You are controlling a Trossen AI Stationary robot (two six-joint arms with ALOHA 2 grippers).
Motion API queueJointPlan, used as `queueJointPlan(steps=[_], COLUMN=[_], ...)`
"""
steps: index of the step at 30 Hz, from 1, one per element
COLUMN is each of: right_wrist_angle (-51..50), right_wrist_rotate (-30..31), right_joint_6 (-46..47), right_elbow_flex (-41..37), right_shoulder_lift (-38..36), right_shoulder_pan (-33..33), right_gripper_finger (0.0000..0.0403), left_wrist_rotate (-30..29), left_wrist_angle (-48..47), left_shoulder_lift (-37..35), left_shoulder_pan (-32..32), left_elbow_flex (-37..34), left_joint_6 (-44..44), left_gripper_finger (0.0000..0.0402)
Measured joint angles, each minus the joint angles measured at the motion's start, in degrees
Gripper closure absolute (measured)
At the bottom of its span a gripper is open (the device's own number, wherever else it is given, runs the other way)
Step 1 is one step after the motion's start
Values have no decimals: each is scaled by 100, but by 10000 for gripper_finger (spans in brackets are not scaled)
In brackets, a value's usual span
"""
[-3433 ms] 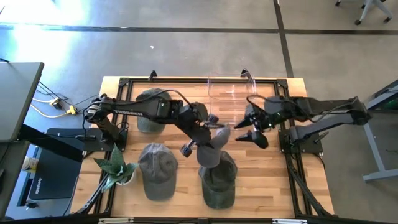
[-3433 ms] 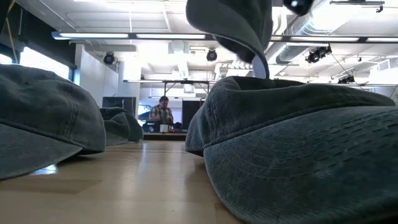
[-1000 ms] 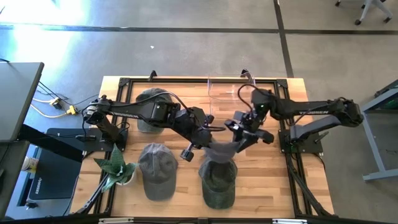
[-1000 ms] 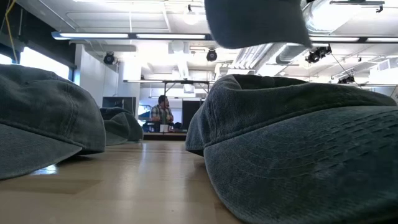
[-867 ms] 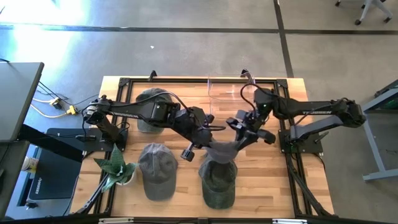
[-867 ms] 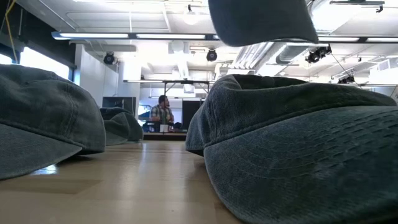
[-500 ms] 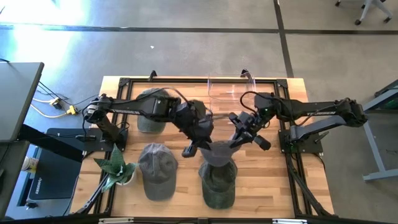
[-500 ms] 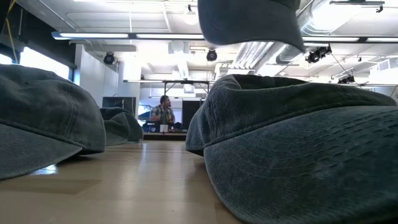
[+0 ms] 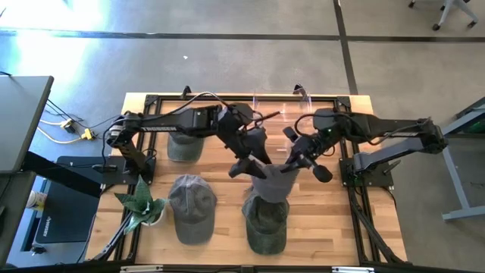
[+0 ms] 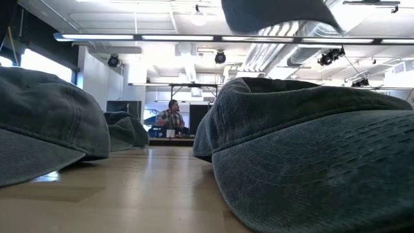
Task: Pick & Place hat
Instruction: Put the right gray cap into the top transparent bin
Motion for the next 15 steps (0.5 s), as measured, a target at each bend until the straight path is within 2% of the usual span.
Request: queueJointPlan(steps=[3,6,8,15], right_wrist_angle=[-275,-397,-379,-381], right_wrist_rotate=[153,345,345,565], right_joint_6=[-18,-155,-201,-212], right_elbow_flex=[96,169,199,299], right_shoulder_lift=[0,2,2,2], right_shoulder_pan=[19,103,149,184], right_gripper_finger=[398,400,399,400], left_wrist_rotate=[197,-193,-499,-522], left_wrist_angle=[-302,-400,-141,909], left_shoulder_lift=[49,-30,-79,180], left_shoulder_pan=[56,59,59,-135], left_elbow_flex=[-13,-20,-4,6], left_joint_6=[337,750,873,151], left_gripper_finger=[141,141,141,141])
